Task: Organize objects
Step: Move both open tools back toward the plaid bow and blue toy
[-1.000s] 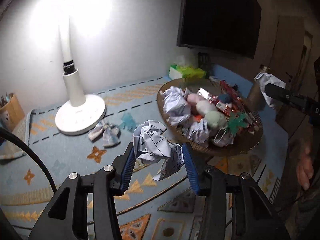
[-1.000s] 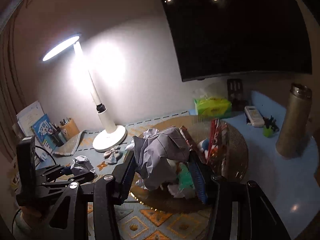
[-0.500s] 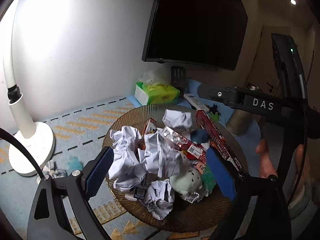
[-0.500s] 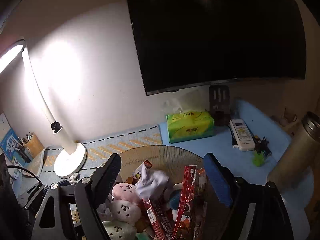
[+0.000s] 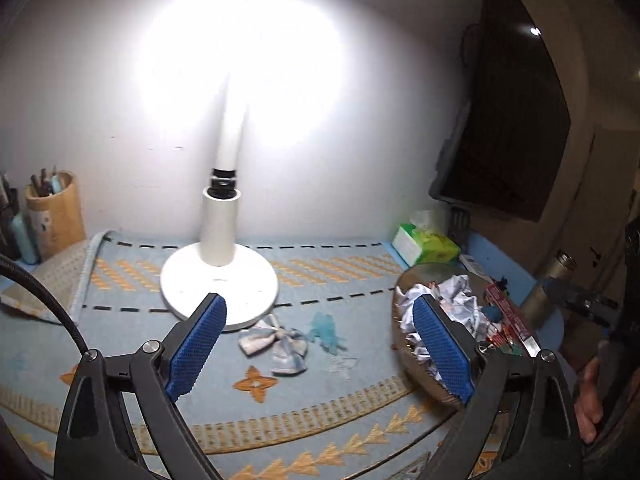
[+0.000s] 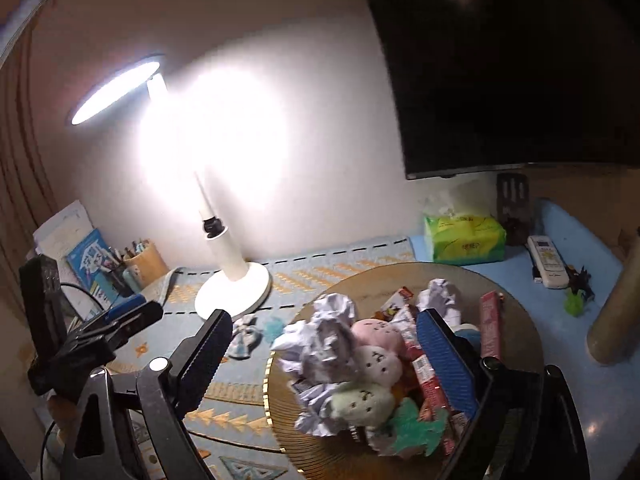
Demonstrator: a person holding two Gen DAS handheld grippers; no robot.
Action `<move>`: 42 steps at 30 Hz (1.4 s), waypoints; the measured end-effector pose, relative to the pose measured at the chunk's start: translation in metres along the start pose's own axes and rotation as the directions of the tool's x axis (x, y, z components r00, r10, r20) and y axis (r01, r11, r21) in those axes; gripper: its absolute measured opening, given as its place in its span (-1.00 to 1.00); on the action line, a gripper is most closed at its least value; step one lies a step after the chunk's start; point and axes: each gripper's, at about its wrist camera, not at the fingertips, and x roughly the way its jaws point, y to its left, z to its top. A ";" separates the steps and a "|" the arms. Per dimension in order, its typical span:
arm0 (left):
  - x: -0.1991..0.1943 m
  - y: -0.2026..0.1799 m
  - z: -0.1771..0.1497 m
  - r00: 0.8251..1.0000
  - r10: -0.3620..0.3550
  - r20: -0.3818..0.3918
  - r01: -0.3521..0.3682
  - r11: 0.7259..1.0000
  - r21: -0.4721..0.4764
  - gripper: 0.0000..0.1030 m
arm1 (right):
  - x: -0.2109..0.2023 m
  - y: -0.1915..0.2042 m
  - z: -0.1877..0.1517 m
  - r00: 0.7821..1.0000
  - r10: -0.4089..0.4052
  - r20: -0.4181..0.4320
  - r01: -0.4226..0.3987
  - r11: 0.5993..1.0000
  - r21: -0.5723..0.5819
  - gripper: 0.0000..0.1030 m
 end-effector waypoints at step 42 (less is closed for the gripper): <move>0.054 0.072 -0.054 0.971 0.105 -0.217 -0.119 0.991 -0.054 0.93 | 0.137 0.066 -0.070 0.928 -0.203 -0.312 0.151 0.972 -0.182 0.37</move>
